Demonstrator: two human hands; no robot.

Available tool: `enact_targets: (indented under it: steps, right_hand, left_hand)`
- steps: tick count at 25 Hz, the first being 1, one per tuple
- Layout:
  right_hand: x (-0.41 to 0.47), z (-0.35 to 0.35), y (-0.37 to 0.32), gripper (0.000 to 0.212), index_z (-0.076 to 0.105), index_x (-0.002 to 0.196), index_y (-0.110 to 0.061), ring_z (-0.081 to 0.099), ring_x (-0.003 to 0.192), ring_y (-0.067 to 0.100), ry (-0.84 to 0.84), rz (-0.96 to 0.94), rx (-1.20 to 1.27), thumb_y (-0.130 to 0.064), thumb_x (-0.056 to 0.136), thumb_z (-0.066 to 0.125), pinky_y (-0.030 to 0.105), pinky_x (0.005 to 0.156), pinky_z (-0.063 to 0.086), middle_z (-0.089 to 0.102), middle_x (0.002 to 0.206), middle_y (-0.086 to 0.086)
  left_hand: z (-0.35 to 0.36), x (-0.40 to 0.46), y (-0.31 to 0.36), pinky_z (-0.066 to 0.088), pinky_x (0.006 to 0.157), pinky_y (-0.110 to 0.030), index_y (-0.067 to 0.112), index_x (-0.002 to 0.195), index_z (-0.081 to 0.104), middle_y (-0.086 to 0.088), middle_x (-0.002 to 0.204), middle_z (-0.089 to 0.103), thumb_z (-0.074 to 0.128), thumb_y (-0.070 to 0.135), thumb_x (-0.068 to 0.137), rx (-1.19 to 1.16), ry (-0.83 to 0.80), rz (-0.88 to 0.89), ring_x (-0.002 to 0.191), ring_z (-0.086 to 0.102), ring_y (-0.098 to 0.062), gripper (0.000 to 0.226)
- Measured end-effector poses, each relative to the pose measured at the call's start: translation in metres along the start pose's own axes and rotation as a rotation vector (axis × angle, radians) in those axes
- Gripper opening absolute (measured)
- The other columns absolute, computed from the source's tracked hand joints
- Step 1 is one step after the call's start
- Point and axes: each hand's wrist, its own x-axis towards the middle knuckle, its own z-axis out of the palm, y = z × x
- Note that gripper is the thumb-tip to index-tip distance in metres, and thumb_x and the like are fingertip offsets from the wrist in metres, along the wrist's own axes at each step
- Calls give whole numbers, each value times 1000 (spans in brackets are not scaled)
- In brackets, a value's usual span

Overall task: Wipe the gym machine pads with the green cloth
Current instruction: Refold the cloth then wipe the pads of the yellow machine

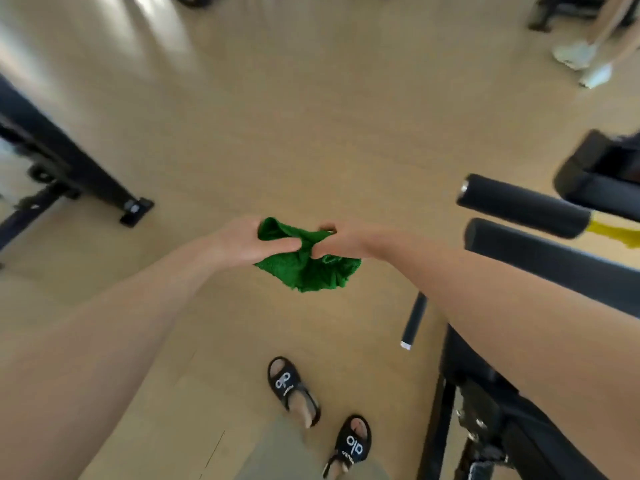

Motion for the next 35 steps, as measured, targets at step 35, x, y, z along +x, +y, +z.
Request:
enact_targets:
  steps: [35]
  right_hand:
    - [400,303,-746,19,61,107,-18,60,79,23,-173,-931,-873,-25,96,47,31,59,47,63,90,2]
  left_hand:
    - [-485,-199,-587,36,53,-28,20,69,54,1,65,57,48,47,99,-157,722,-586,58,53,-13,40]
